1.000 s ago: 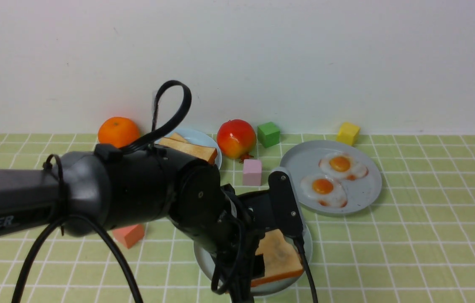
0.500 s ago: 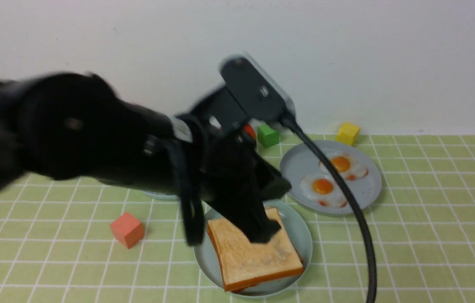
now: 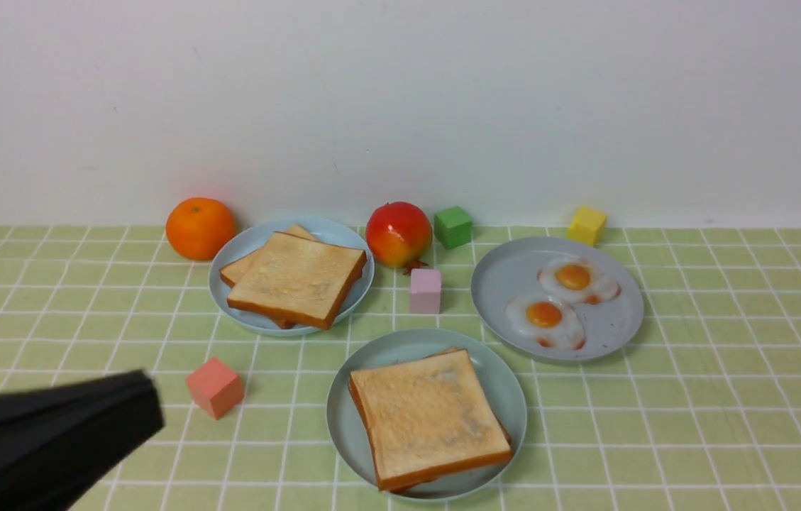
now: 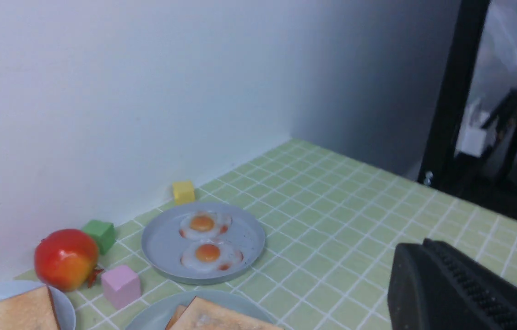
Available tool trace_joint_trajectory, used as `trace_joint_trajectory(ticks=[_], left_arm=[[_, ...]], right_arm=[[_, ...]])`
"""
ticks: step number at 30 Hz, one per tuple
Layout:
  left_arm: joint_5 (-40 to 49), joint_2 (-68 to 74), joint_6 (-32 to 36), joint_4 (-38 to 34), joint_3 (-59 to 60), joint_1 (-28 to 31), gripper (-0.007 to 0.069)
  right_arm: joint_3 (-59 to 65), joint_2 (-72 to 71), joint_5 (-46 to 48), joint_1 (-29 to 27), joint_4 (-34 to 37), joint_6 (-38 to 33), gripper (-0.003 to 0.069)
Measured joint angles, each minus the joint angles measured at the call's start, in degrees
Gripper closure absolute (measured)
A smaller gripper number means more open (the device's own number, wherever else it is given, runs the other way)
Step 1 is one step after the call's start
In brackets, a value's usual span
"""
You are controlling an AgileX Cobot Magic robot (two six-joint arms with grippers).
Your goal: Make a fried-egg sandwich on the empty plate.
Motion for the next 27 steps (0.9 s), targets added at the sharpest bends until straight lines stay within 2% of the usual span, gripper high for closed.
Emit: trace_joint_trajectory(ticks=[2,7,10,14,18,27], left_arm=[[-5.3,-5.6,0.0,-3.8,5.9,0.0,0.0638],[-8.6,-12.0,2.8,-6.2,13.2,0.0,0.0638],[-8.6,-12.1,3.9,-6.5,14.5,0.0,0.0638],[-8.6,-12.1,4.0,-6.9,16.4,0.0,0.0638],[-8.6,-12.1,4.0,-6.9,16.6,0.0,0.0638],[-8.6,-12.1,4.1,-6.9,16.6,0.0,0.0638]], right_arm=[[-0.1,-2.9,0.1,0.0,-0.5,1.7,0.0658],[0.6,-5.2,0.1,0.0,-0.7,2.7,0.0657],[2.7,-5.6,-1.6,0.0,-0.7,3.1,0.0657],[10.2,-5.5,-12.6,0.0,1.2,6.1,0.0653],[16.0,-5.4,-18.4,0.0,1.8,6.9,0.0652],[28.3,-5.3,-20.4,0.0,1.1,7.2,0.0647]])
